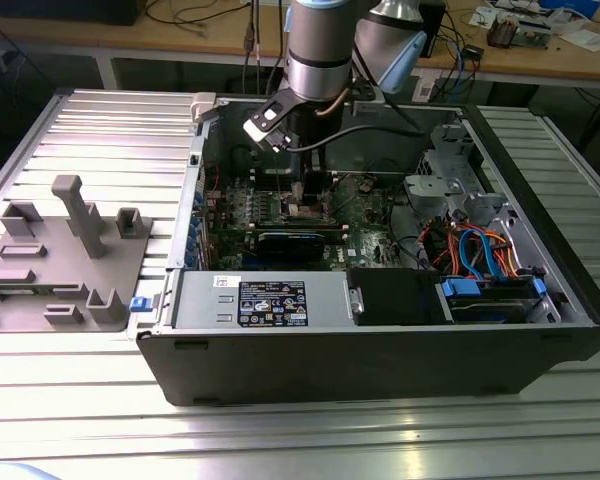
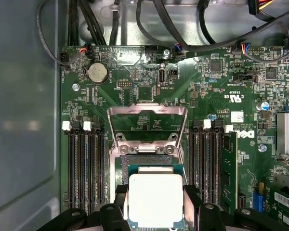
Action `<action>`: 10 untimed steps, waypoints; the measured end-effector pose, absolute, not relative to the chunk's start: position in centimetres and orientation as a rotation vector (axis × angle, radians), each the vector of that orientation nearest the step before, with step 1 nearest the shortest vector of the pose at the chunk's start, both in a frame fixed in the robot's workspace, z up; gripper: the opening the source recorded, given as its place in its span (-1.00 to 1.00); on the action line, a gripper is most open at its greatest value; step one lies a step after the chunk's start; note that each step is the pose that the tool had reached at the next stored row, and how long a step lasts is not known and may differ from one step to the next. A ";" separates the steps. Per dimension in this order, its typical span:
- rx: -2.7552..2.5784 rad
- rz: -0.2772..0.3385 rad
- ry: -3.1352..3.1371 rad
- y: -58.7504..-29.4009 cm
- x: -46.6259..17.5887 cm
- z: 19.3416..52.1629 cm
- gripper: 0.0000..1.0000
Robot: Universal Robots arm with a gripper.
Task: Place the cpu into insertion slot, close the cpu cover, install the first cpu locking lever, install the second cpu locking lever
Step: 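Place the cpu into insertion slot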
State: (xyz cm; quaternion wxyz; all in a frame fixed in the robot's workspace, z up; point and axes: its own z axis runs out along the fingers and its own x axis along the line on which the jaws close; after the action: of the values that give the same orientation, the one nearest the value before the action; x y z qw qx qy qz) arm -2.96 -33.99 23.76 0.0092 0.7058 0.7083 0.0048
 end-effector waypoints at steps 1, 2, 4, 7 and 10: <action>2.205 0.015 2.212 -34.0 -3.0 23.7 0.08; 2.205 0.015 2.212 -34.0 -3.0 23.7 0.08; 2.205 0.016 2.212 -34.0 -3.0 23.7 0.08; 2.205 0.016 2.212 -34.0 -3.0 23.4 0.08; 2.205 0.016 2.212 -34.0 -3.0 22.8 0.08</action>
State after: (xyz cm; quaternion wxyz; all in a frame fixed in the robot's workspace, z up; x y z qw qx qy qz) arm -2.97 -33.99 22.76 0.0091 0.7059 0.7082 0.0050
